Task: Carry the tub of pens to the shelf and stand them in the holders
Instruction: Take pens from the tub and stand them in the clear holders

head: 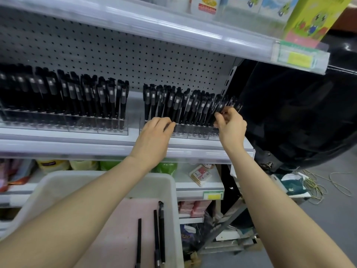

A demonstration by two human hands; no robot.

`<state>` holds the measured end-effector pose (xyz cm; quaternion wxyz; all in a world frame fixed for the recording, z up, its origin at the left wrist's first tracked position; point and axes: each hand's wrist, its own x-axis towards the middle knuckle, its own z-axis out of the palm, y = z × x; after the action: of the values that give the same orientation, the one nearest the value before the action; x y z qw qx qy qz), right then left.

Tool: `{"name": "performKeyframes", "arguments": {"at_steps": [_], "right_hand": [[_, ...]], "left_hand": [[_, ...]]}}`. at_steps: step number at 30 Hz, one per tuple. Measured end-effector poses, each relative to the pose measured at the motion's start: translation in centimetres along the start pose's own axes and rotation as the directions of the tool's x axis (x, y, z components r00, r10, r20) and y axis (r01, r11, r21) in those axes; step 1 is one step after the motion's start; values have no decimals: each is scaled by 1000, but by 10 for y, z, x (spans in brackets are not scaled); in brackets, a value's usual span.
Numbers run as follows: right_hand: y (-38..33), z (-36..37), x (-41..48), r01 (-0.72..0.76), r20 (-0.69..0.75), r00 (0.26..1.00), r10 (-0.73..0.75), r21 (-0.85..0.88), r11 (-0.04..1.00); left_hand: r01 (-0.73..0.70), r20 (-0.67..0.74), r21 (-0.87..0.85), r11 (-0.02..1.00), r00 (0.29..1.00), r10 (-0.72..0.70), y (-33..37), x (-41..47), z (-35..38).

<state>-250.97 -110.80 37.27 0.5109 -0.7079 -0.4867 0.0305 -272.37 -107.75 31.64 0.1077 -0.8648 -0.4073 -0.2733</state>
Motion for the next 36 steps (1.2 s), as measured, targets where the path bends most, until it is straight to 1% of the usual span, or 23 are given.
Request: {"name": "performKeyframes", "arguments": {"at_steps": [4, 8, 11, 18, 21, 23, 24, 25, 27, 28, 30, 32, 34, 36], "right_hand": [[2, 0, -6, 10, 15, 1000, -9, -70, 997], [1, 2, -24, 7, -44, 999, -11, -75, 997], [-1, 9, -47, -17, -53, 998, 14, -44, 999], [-12, 45, -133, -29, 80, 996, 30, -5, 1000], [-15, 61, -170, 19, 194, 981, -3, -81, 997], [-16, 71, -191, 26, 316, 948, 28, -168, 985], [-16, 75, -200, 33, 388, 920, 56, -219, 975], [-15, 79, -208, 48, 470, 878, 93, -280, 959], [-15, 87, -223, 121, 622, 758, 195, -428, 896], [-15, 90, -231, 167, 669, 700, 249, -492, 854], [-15, 95, -244, 228, 714, 610, 344, -574, 787], [-15, 96, -255, 254, 725, 552, 411, -616, 745], [-16, 95, -260, 243, 721, 526, 451, -636, 733], [-15, 95, -261, 207, 707, 533, 465, -642, 739]], "left_hand": [[-25, -5, -32, 999, 1000, 25, -2, -4, -2], [-49, -6, -80, 996, 999, 49, -7, -23, -7], [-58, -18, -115, 992, 998, 56, -13, -47, -11], [-91, -39, -185, 979, 996, 85, -40, -115, -3], [-74, -11, -160, 984, 997, 73, -57, -142, 8], [-61, 18, -154, 986, 998, 64, -67, -156, 14], [-60, 30, -148, 987, 997, 65, -71, -161, 17], [-62, 35, -139, 988, 997, 68, -73, -164, 19], [-64, 39, -139, 988, 997, 70, -75, -168, 22], [-59, 34, -146, 987, 997, 65, -75, -169, 23], [-52, 21, -160, 986, 998, 56, -74, -169, 25], [-54, 13, -174, 983, 998, 57, -73, -170, 26], [-52, 14, -184, 982, 998, 55, -73, -171, 26], [-46, 14, -201, 979, 999, 50, -73, -171, 25]]}}
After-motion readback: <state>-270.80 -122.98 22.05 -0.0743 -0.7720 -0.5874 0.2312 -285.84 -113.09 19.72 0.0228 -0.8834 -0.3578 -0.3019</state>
